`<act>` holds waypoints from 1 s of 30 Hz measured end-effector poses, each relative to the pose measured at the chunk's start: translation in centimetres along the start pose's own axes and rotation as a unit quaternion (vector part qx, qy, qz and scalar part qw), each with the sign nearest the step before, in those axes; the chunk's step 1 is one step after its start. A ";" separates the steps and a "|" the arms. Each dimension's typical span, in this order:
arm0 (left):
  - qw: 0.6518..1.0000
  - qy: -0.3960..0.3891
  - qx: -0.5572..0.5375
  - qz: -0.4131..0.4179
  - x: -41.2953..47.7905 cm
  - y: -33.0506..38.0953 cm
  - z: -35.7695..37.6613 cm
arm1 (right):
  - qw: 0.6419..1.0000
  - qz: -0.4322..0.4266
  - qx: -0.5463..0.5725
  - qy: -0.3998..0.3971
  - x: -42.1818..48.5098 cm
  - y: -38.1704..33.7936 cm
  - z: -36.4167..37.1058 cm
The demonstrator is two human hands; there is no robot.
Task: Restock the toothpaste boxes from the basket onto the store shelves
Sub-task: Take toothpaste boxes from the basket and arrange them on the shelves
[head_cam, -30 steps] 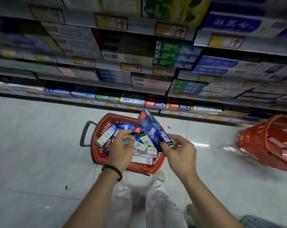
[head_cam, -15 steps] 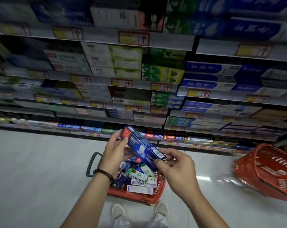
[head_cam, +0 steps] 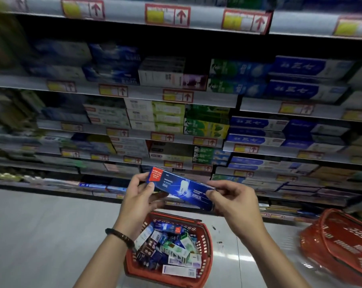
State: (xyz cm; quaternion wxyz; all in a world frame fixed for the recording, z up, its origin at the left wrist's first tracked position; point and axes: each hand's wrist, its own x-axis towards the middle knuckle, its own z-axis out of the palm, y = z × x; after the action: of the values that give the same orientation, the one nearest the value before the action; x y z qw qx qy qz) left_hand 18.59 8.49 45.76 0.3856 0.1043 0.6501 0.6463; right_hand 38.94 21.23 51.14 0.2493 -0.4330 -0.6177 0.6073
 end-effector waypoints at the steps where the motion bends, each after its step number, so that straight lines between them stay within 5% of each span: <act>1: 1.000 0.004 -0.001 0.008 -0.1 0.6 -0.1 | 1.000 -0.008 0.005 0.007 0.0 -0.6 0.2; 15: 0.990 -0.010 -0.116 0.085 -2.3 9.7 -4.8 | 0.988 -0.104 0.102 0.045 0.0 -7.7 5.2; 30: 0.981 -0.026 -0.167 0.096 -5.0 13.7 -8.6 | 0.985 -0.101 0.116 0.074 -3.2 -10.2 8.8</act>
State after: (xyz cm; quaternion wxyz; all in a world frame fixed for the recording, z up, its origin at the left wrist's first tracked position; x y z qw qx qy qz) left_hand 11.55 0.75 59.01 0.3501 0.1168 0.5097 0.7772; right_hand 30.86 15.05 60.50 0.4025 -0.3802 -0.5634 0.6132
